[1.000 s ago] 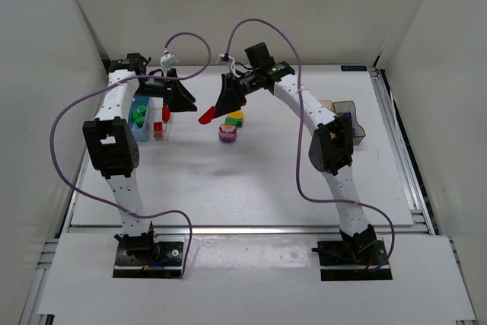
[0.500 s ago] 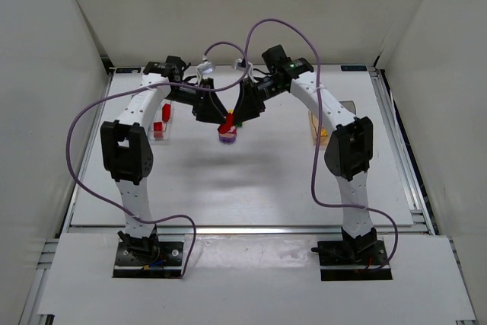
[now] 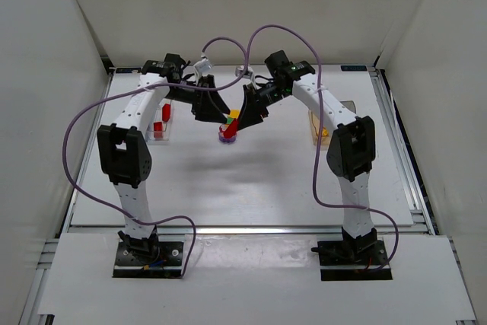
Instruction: Sort the legos into containers by color
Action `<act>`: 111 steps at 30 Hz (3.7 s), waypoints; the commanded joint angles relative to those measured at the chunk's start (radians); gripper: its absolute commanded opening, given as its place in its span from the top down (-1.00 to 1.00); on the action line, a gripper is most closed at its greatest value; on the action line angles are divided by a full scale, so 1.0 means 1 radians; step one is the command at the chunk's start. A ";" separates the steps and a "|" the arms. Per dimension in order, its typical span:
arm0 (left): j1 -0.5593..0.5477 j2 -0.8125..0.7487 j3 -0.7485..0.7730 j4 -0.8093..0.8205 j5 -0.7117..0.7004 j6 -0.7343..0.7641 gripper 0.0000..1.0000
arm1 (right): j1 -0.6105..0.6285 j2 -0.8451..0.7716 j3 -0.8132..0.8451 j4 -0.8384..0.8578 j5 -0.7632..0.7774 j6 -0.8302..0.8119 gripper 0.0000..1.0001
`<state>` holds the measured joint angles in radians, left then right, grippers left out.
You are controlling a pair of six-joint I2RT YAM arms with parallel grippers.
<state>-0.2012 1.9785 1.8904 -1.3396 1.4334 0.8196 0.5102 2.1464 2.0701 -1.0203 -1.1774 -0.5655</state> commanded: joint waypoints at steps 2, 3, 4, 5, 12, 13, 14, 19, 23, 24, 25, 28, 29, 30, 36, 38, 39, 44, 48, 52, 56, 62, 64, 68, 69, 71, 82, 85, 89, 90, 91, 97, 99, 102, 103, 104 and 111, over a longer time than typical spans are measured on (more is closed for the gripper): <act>-0.020 -0.063 0.010 -0.291 0.018 0.050 -0.72 | -0.006 -0.040 0.051 0.028 -0.001 0.010 1.00; -0.020 -0.064 0.006 -0.283 0.006 0.044 -0.72 | -0.004 -0.036 0.061 0.031 0.001 0.016 1.00; -0.020 -0.064 0.001 -0.270 -0.002 0.036 -0.73 | -0.004 -0.034 0.064 0.034 -0.001 0.021 1.00; -0.020 -0.067 -0.002 -0.253 -0.011 0.018 -0.73 | -0.004 -0.033 0.077 0.041 -0.004 0.032 1.00; -0.023 -0.112 -0.089 0.021 -0.120 -0.244 -0.75 | -0.002 -0.043 0.094 0.068 -0.019 0.065 1.00; -0.024 -0.133 -0.100 0.055 -0.128 -0.267 -0.75 | -0.002 -0.045 0.094 0.068 -0.019 0.065 1.00; -0.027 -0.141 -0.125 0.110 -0.136 -0.302 -0.74 | -0.002 -0.046 0.094 0.069 -0.018 0.067 1.00; -0.041 -0.122 -0.120 0.129 -0.128 -0.321 -0.41 | -0.002 -0.042 0.107 0.078 -0.025 0.078 1.00; -0.044 -0.130 -0.126 0.148 -0.137 -0.339 -0.39 | -0.002 -0.028 0.123 0.092 -0.044 0.101 1.00; -0.043 -0.135 -0.138 0.183 -0.142 -0.350 -0.39 | -0.002 -0.026 0.125 0.095 -0.050 0.107 1.00; -0.043 -0.139 -0.145 0.200 -0.142 -0.362 -0.40 | -0.002 -0.025 0.128 0.100 -0.053 0.114 1.00; -0.044 -0.147 -0.159 0.237 -0.136 -0.382 -0.36 | -0.002 -0.019 0.133 0.111 -0.073 0.130 1.00; -0.044 -0.147 -0.162 0.240 -0.130 -0.385 -0.31 | -0.001 -0.016 0.136 0.114 -0.077 0.133 1.00; -0.044 -0.145 -0.160 0.244 -0.126 -0.385 -0.26 | -0.002 -0.014 0.137 0.114 -0.088 0.138 1.00; -0.044 -0.147 -0.160 0.257 -0.117 -0.382 0.18 | -0.002 -0.008 0.134 0.109 -0.099 0.138 1.00; -0.044 -0.152 -0.160 0.278 -0.110 -0.395 0.34 | -0.002 -0.005 0.128 0.101 -0.100 0.135 1.00; -0.044 -0.155 -0.160 0.284 -0.105 -0.395 0.49 | -0.002 -0.006 0.125 0.101 -0.099 0.134 1.00; -0.041 -0.167 -0.171 0.286 -0.091 -0.395 0.78 | -0.006 -0.016 0.114 0.104 -0.039 0.157 0.51; -0.009 -0.204 -0.229 0.315 -0.093 -0.422 0.80 | -0.019 -0.057 0.064 0.123 0.024 0.193 -0.61; 0.057 -0.262 -0.324 0.359 -0.097 -0.465 0.80 | -0.045 -0.141 -0.014 0.129 0.082 0.196 -0.98; 0.175 -0.302 -0.399 0.463 -0.142 -0.563 0.80 | -0.091 -0.262 -0.122 0.144 0.159 0.196 -0.98; 0.313 -0.253 -0.323 0.488 -0.558 -0.718 0.80 | -0.131 -0.439 -0.312 0.154 0.503 0.138 -0.98; 0.325 -0.231 -0.262 0.473 -0.723 -0.714 0.80 | -0.131 -0.473 -0.353 0.153 0.603 0.115 -0.98; 0.329 -0.156 -0.165 0.436 -0.931 -0.701 0.80 | -0.134 -0.536 -0.445 0.239 0.816 0.122 -0.98; 0.327 -0.129 -0.139 0.435 -0.996 -0.705 0.80 | -0.137 -0.542 -0.467 0.252 0.878 0.151 -0.98; 0.325 -0.104 -0.123 0.434 -1.094 -0.714 0.80 | -0.157 -0.562 -0.479 0.261 0.886 0.162 -0.98; 0.319 0.054 -0.039 0.396 -1.234 -0.695 0.80 | -0.237 -0.568 -0.486 0.192 0.803 0.102 -0.98; 0.313 0.071 -0.028 0.396 -1.223 -0.692 0.76 | -0.237 -0.560 -0.484 0.193 0.803 0.096 -0.98; 0.310 0.088 0.001 0.387 -1.216 -0.686 0.24 | -0.237 -0.539 -0.467 0.193 0.809 0.090 -0.98; 0.310 0.089 0.004 0.385 -1.205 -0.688 0.04 | -0.237 -0.534 -0.466 0.192 0.809 0.090 -0.98; 0.310 0.086 0.004 0.387 -1.202 -0.686 -0.11 | -0.239 -0.530 -0.461 0.190 0.806 0.088 -0.98; 0.304 0.019 -0.008 0.414 -1.159 -0.711 -0.99 | -0.237 -0.522 -0.459 0.192 0.792 0.079 -0.98; 0.302 -0.001 -0.007 0.418 -1.169 -0.735 -0.99 | -0.237 -0.519 -0.459 0.193 0.789 0.075 -0.98; 0.302 -0.085 -0.026 0.474 -1.174 -0.792 -0.99 | -0.237 -0.519 -0.461 0.195 0.789 0.069 -0.98; 0.302 -0.124 -0.045 0.515 -1.167 -0.812 -0.99 | -0.237 -0.520 -0.462 0.195 0.789 0.067 -0.98; 0.304 -0.223 -0.075 0.561 -1.116 -0.851 -0.99 | -0.236 -0.523 -0.462 0.195 0.791 0.064 -0.98; 0.272 -0.481 -0.243 0.765 -0.834 -0.873 -0.99 | -0.233 -0.557 -0.458 0.218 0.744 0.070 -0.98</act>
<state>0.1024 1.5661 1.6348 -0.6388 0.4294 -0.0456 0.2714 1.6260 1.5799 -0.8188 -0.3759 -0.4915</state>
